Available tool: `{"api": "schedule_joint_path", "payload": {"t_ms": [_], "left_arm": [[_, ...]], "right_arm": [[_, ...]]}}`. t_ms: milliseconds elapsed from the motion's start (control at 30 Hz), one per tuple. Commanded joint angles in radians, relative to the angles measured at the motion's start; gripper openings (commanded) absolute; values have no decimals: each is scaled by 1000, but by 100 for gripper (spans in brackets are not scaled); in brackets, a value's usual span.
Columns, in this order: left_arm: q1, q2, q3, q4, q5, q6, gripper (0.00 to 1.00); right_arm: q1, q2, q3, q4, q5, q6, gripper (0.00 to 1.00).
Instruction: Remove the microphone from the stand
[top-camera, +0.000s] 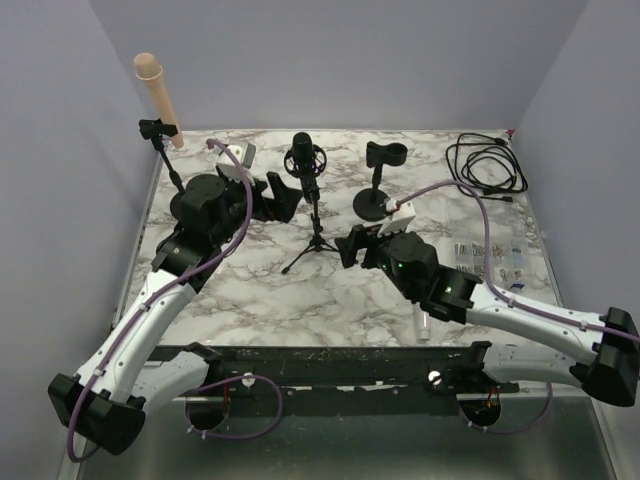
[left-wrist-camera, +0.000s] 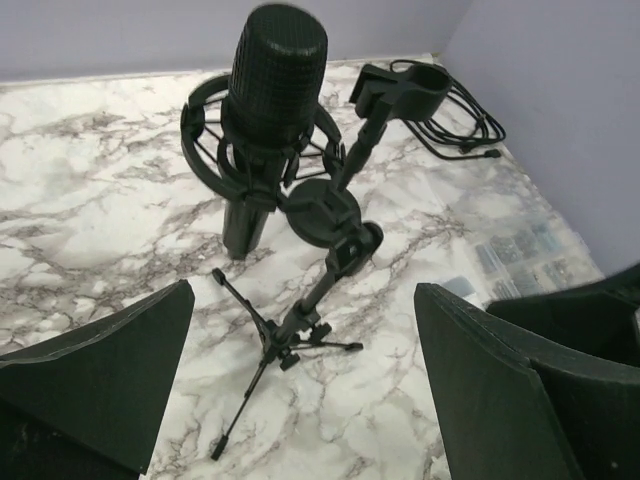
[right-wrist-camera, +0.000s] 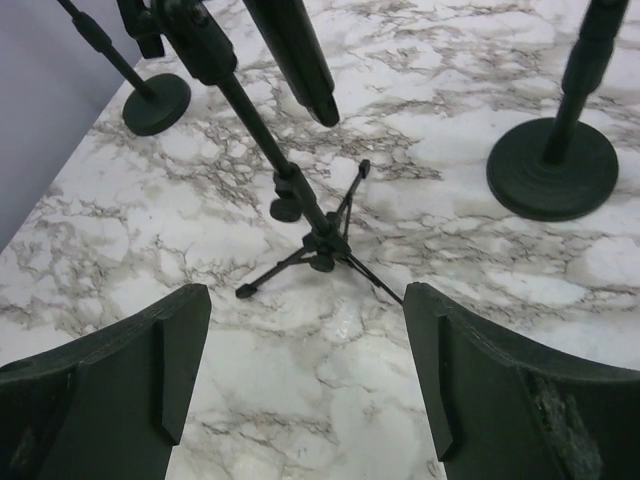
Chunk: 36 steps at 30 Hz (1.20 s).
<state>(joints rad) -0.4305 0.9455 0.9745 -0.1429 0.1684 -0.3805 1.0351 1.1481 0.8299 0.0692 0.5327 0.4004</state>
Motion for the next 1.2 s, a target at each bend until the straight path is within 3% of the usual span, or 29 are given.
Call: {"api": "schedule_joint_path", "payload": {"t_ms": [0,267,467,700,1167], "left_arm": [[-55,91,165,-109,-188,81,94],[-118,294,409,-179,-403,142,94],[-144,419,532,-205,-444,177,90],[-175,476,556,-171,-452,205,85],[-180,538,537,-130,-489,203,67]], "right_arm": [[4,-142,-114,-40,46,18,86],[3,-345,-212,-67,93,25,88],[3,-433,-216,-129,133,-1,89],[3,-500,-236,-140,160,-12,89],[4,-508,-243,-164,153,6,89]]}}
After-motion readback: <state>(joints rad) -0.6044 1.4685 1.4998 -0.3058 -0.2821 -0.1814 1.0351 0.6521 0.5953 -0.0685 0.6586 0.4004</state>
